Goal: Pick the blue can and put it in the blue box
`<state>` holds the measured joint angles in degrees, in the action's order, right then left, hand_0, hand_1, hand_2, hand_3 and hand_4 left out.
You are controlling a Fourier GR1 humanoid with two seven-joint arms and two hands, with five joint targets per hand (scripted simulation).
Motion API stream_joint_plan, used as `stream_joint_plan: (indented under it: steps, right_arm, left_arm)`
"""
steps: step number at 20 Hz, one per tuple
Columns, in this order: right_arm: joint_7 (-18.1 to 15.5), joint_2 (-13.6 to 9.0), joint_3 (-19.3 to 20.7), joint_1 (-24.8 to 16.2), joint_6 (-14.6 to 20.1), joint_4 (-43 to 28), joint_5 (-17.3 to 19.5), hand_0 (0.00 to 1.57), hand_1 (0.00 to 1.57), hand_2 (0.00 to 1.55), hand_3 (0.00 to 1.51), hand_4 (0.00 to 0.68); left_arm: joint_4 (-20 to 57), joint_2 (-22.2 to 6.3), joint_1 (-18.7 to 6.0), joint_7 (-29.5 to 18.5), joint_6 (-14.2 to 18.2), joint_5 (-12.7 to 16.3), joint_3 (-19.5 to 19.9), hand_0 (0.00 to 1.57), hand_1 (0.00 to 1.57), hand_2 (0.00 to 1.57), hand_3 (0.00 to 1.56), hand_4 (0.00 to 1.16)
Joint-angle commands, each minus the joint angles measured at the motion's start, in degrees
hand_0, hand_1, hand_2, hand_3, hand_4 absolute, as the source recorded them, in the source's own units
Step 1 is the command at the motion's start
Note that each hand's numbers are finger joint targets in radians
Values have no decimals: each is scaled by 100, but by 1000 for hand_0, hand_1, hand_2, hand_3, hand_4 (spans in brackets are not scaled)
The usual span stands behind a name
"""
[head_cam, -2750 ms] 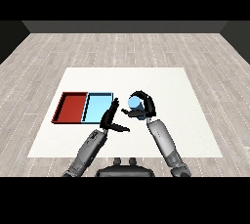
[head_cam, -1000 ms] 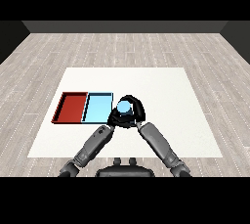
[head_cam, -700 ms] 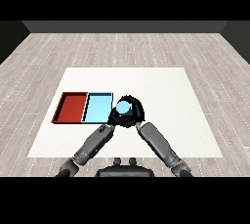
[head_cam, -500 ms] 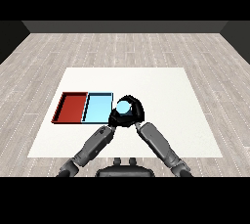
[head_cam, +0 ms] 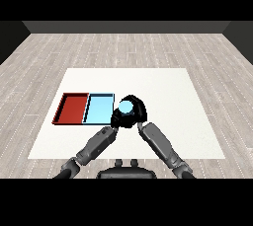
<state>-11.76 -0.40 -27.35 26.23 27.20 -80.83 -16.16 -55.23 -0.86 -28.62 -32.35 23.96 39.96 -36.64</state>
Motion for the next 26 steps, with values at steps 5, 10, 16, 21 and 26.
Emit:
stream_joint_plan:
  steps: [5,10,16,21,26]
  right_arm:
    - [394,-75,-134,-89,-339,-62,397,0,0,0,0,0]
    - [380,-165,86,-361,-748,-114,506,0,0,0,0,0]
    - [54,37,352,-528,-582,-366,416,0,0,0,0,0]
    - [-233,-298,789,-1223,-1084,-1038,231,0,0,0,0,0]
    - [-199,-350,1519,-1696,-1016,-1738,-399,0,0,0,0,0]
  left_arm:
    - [191,83,-153,-501,-93,12,112,1571,1571,1571,1535,1122]
    - [308,84,-542,-329,-49,223,132,1571,1571,1571,1528,1133]
    - [167,12,-25,-211,-118,-505,551,1571,1571,1571,1527,1140]
    - [299,83,146,-492,65,-661,530,1571,1571,1571,1534,1153]
    - [296,-468,-394,-11,158,-724,971,1571,1571,1571,1535,1151]
